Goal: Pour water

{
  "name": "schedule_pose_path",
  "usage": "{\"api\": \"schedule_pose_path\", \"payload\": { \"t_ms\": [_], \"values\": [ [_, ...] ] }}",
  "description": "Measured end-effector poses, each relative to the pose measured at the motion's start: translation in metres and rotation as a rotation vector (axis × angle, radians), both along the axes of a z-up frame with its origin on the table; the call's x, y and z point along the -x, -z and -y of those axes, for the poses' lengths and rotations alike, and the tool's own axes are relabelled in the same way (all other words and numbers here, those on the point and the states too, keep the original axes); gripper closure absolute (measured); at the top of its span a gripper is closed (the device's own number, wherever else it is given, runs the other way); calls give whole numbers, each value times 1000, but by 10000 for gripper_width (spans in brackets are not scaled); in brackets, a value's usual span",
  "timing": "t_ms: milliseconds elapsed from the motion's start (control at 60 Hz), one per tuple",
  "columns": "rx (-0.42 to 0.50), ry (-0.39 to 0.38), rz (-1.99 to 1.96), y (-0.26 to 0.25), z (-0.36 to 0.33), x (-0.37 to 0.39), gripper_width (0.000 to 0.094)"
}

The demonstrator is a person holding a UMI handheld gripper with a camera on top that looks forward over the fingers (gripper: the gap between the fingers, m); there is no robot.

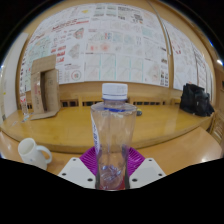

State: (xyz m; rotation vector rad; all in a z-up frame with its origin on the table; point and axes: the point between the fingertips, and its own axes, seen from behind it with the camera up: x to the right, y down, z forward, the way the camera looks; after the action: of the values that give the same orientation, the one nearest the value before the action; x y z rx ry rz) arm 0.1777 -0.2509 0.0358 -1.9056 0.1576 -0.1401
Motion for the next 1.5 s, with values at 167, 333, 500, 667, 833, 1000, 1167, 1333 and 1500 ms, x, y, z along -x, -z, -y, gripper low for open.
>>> {"api": "schedule_pose_path", "payload": {
  "t_ms": [167, 333, 500, 667, 833, 1000, 1167, 1333, 1500],
  "values": [
    [-21, -15, 22, 6, 3, 1, 480],
    [89, 16, -3, 15, 17, -3, 234],
    [147, 19, 1, 0, 53, -1, 77],
    [158, 22, 49, -45, 121, 18, 83],
    [173, 35, 34, -88, 218, 59, 83],
    [191, 38, 52, -116, 325, 101, 83],
    [190, -14, 86, -141, 401, 137, 82],
    [171, -2, 79, -156, 437, 145, 84],
    [149, 6, 95, -170, 454, 142, 82]
  ]
}}
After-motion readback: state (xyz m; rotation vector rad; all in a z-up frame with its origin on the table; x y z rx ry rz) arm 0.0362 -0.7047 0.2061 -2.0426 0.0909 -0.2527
